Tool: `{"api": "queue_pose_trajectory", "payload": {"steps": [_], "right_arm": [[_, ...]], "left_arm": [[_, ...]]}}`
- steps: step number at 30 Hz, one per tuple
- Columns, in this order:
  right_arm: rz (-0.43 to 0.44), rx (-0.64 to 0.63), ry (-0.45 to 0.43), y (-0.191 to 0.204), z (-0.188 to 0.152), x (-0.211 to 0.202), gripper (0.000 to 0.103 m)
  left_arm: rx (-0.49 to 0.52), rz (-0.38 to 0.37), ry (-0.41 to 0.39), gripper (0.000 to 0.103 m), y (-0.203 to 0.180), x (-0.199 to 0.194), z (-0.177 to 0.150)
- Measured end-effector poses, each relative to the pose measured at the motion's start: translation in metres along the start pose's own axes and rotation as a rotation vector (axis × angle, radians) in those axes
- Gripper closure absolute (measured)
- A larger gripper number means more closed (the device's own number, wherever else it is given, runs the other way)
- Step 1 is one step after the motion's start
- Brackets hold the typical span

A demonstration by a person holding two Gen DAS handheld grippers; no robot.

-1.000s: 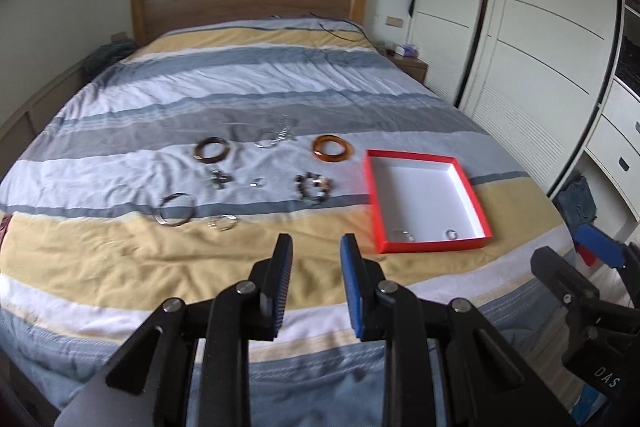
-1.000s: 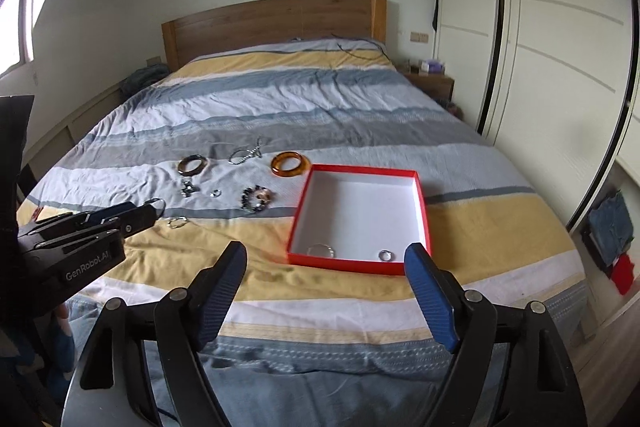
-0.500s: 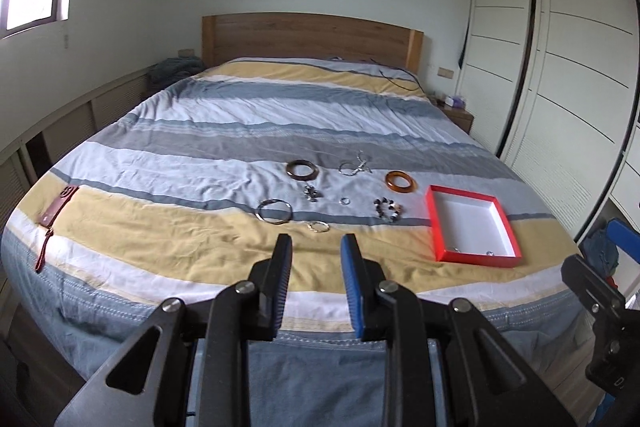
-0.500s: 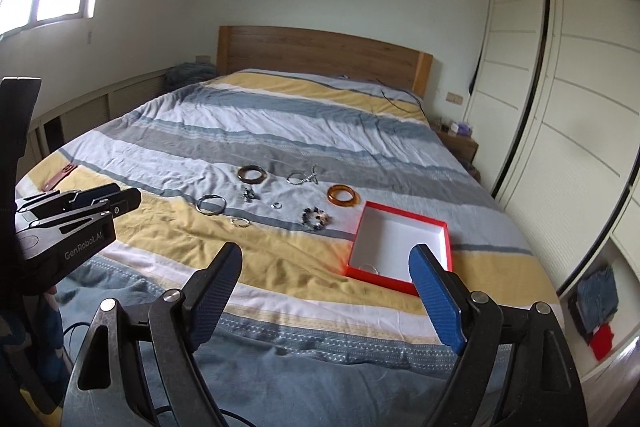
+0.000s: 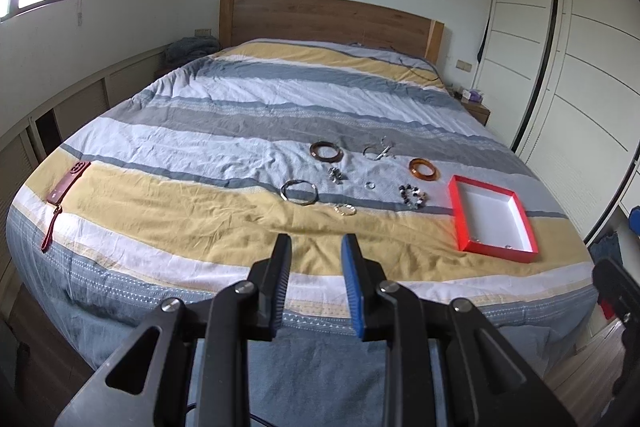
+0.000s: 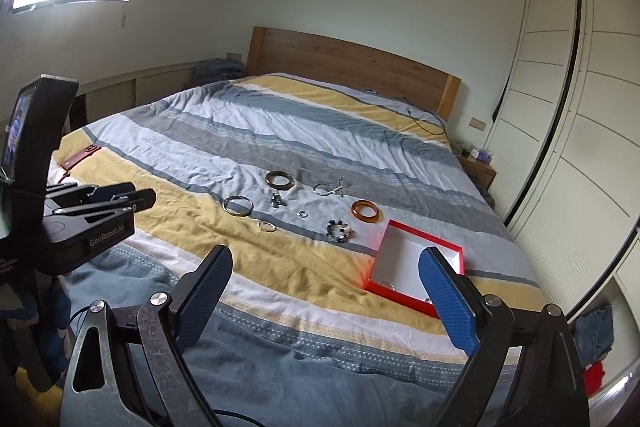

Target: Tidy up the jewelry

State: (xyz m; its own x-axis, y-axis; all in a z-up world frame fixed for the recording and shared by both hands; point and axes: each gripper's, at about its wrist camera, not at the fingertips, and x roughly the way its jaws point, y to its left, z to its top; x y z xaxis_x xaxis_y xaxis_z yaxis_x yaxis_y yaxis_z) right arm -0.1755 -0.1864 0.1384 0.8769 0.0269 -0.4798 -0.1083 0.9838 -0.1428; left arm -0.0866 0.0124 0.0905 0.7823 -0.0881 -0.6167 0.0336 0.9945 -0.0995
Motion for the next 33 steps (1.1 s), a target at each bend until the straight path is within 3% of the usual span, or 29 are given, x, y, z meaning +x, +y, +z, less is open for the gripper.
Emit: {"api": "queue_pose_trajectory", "payload": {"steps": [4, 8, 17, 22, 27, 33], "right_arm": [[0.056, 0.050, 0.037, -0.007, -0.003, 0.027, 0.011], [0.111, 0.111, 0.112, -0.012, -0.012, 0.072, 0.023], [0.195, 0.256, 0.254, -0.024, -0.027, 0.198, 0.040], [0.260, 0.275, 0.320, -0.016, -0.030, 0.268, 0.040], [0.352, 0.239, 0.364, 0.016, -0.026, 0.334, 0.040], [0.422, 0.222, 0.398, 0.046, -0.026, 0.398, 0.040]], "left_arm": [[-0.011, -0.002, 0.092, 0.078, 0.013, 0.033, -0.005], [-0.031, -0.024, 0.173, 0.078, 0.023, 0.072, -0.009], [-0.090, -0.013, 0.254, 0.078, 0.044, 0.179, 0.012], [-0.134, 0.013, 0.276, 0.078, 0.061, 0.244, 0.030], [-0.159, -0.002, 0.301, 0.078, 0.069, 0.303, 0.042], [-0.154, -0.013, 0.327, 0.078, 0.073, 0.354, 0.045]]}}
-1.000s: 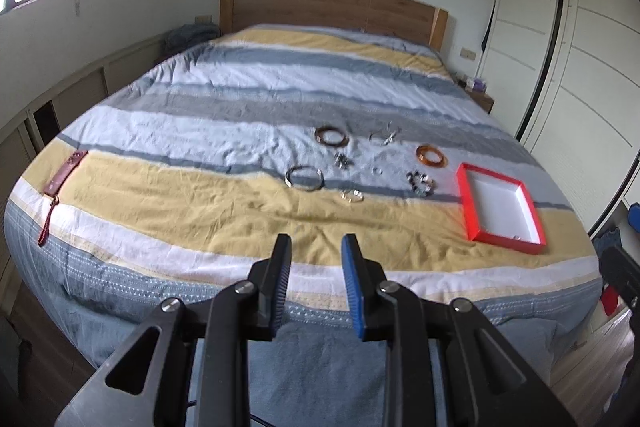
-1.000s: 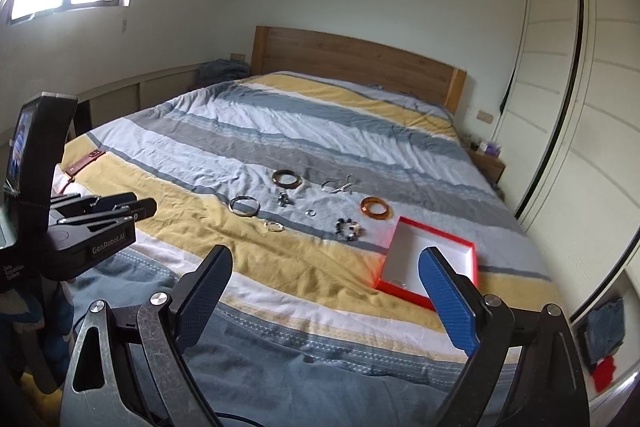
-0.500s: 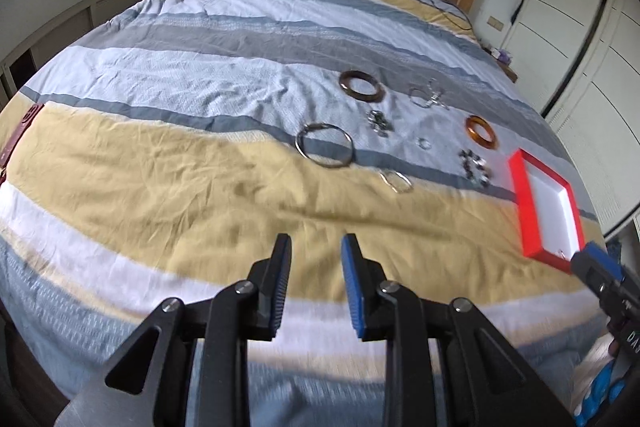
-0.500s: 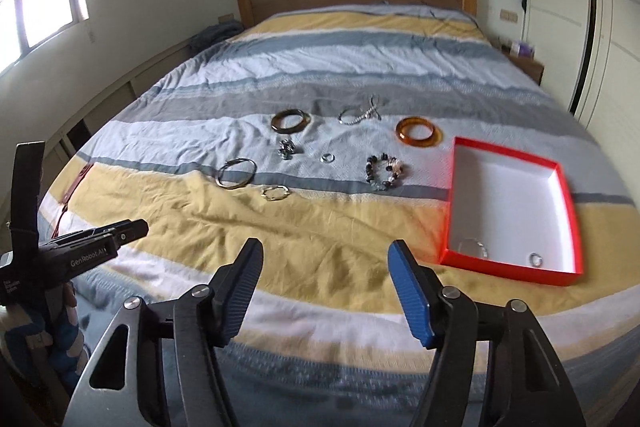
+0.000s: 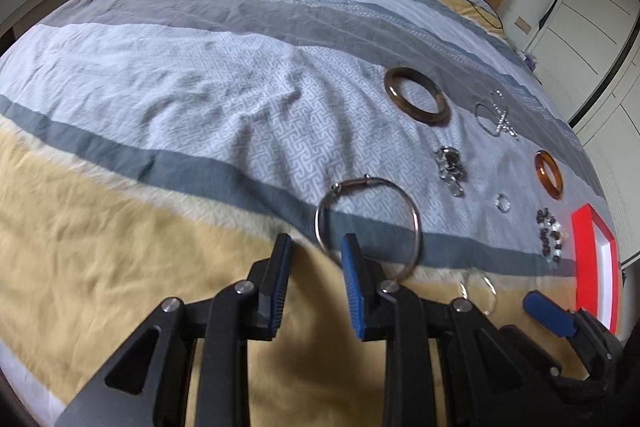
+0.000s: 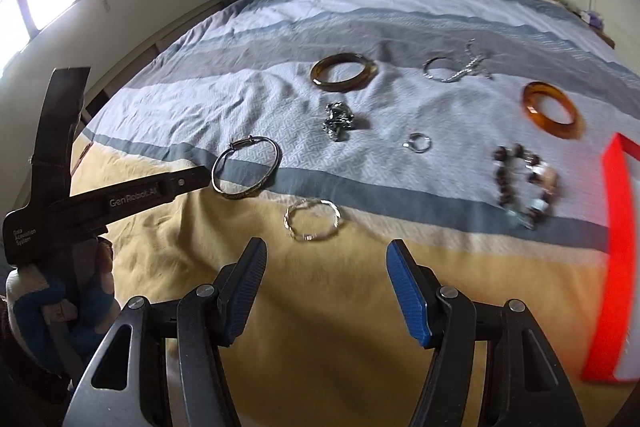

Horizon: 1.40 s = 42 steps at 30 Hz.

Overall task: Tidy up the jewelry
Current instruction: 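Grasp the large silver bangle with the left tool while the right tool grasps the twisted silver bracelet, then carry both bracelets into the red box and open both tools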

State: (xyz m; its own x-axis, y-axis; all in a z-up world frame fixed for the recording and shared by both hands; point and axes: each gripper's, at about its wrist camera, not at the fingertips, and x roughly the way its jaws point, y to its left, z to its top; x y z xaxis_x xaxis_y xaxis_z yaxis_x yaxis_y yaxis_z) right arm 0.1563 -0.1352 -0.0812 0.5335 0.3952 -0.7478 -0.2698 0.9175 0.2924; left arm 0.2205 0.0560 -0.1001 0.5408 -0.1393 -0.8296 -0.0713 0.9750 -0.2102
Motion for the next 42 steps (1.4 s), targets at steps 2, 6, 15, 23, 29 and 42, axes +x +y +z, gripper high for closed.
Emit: {"api": "queue_pose_trajectory", "payload": {"steps": [2, 6, 15, 23, 29, 42], "right_arm": [[0.012, -0.003, 0.013, 0.000, 0.004, 0.016, 0.040], [0.016, -0.014, 0.027, 0.001, 0.006, 0.041, 0.041], [0.023, -0.048, 0.004, 0.002, 0.005, 0.052, 0.063], [0.048, -0.023, -0.017, 0.000, 0.000, 0.025, 0.064], [0.053, -0.001, -0.051, 0.003, -0.009, -0.019, 0.064], [0.047, 0.027, -0.142, 0.011, -0.051, -0.134, 0.064]], "left_arm": [[0.014, 0.001, 0.007, 0.079, 0.000, 0.011, 0.002], [0.063, 0.021, 0.013, 0.079, -0.005, 0.024, 0.003], [0.156, 0.056, -0.027, 0.097, -0.022, 0.026, 0.001], [0.119, 0.047, -0.033, 0.099, -0.024, 0.004, -0.005], [0.145, 0.052, -0.035, 0.099, -0.035, -0.029, -0.021], [0.217, 0.041, -0.078, 0.100, -0.067, -0.123, -0.066]]}}
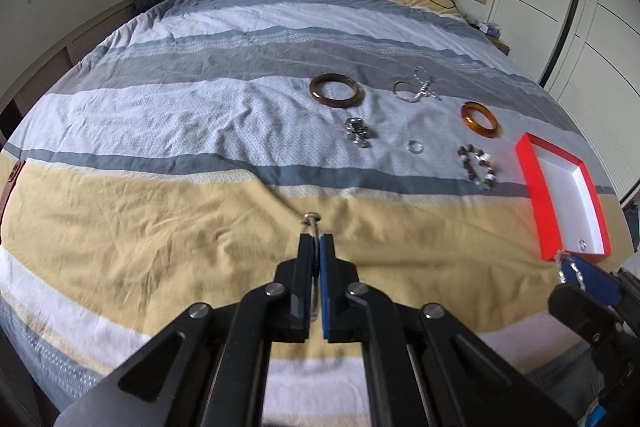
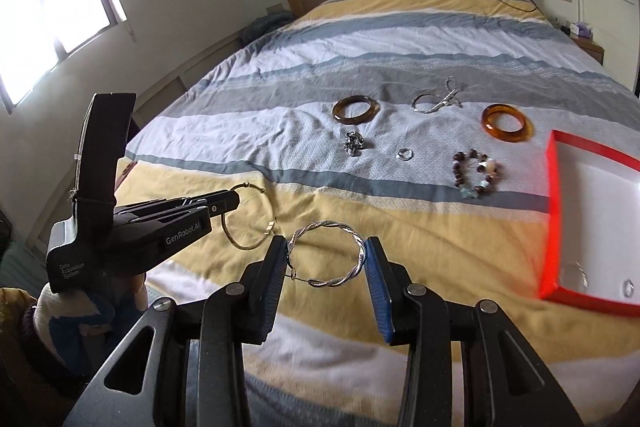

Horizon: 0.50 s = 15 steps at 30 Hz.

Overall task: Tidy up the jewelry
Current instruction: 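Carry both bracelets into the red box and open both tools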

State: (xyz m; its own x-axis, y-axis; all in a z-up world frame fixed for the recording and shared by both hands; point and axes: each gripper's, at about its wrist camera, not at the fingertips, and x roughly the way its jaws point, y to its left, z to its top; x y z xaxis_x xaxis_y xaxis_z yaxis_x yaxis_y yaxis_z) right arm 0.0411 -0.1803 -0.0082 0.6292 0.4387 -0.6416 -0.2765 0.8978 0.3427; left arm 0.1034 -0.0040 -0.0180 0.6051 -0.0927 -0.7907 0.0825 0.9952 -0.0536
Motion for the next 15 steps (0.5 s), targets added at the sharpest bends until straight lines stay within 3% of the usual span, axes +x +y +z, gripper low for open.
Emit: {"api": "queue_pose_trajectory", "payload": {"steps": [15], "right_arm": [[-0.085, 0.077, -0.096, -0.040, -0.045, -0.101, 0.064]], "left_arm": [[0.122, -0.079, -0.057, 0.100, -0.079, -0.066, -0.014]]}}
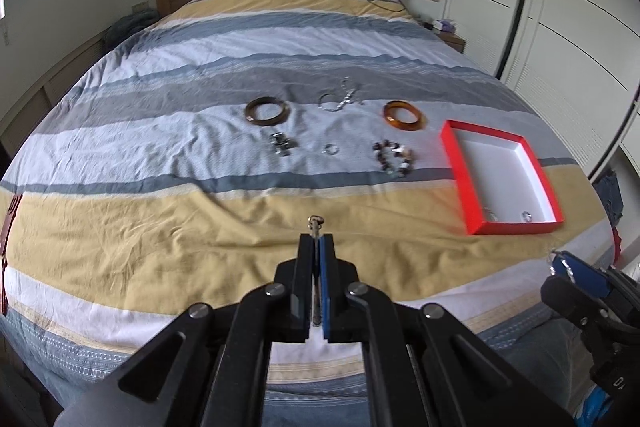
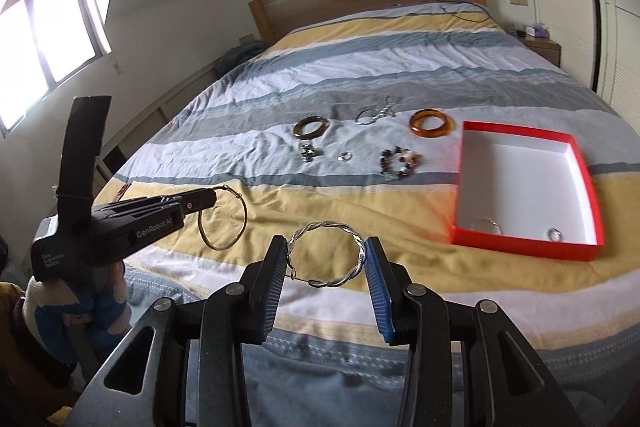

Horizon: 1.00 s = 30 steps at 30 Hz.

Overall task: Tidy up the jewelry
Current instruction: 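Carry both bracelets into the red box and open both tools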

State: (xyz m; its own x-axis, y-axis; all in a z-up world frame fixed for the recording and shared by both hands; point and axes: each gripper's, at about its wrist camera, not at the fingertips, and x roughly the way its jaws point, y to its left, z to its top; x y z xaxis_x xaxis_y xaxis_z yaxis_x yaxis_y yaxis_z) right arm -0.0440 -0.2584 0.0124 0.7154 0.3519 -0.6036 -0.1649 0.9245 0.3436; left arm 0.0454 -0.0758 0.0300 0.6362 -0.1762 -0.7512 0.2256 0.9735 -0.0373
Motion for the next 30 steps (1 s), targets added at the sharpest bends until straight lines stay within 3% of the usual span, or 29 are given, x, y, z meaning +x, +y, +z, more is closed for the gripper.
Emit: {"api": "queue_pose_trajectory", "payload": {"steps": [9, 15, 23, 27, 30], "right_arm": [[-0.092, 0.081, -0.033, -0.058, -0.004, -0.023, 0.064], [-0.174, 0.107, -0.038, -0.108, 0.011, -0.016, 0.064], [-0.283, 0.147, -0.001, -0.189, 0.032, 0.024, 0.064], [-0.326, 0.157, 0.039, -0.223, 0.036, 0.051, 0.064], [-0.346, 0.159, 0.070, -0.239, 0.034, 0.069, 0.064]], "left_arm": [[0.107, -0.098, -0.011, 0.100, -0.076, 0.003, 0.026], [0.177, -0.184, -0.007, 0.100, -0.135, 0.023, 0.051], [0.238, -0.324, 0.030, 0.100, -0.220, 0.085, 0.087], [0.233, -0.395, 0.075, 0.100, -0.250, 0.125, 0.098], [0.221, -0.409, 0.119, 0.100, -0.259, 0.157, 0.098]]}}
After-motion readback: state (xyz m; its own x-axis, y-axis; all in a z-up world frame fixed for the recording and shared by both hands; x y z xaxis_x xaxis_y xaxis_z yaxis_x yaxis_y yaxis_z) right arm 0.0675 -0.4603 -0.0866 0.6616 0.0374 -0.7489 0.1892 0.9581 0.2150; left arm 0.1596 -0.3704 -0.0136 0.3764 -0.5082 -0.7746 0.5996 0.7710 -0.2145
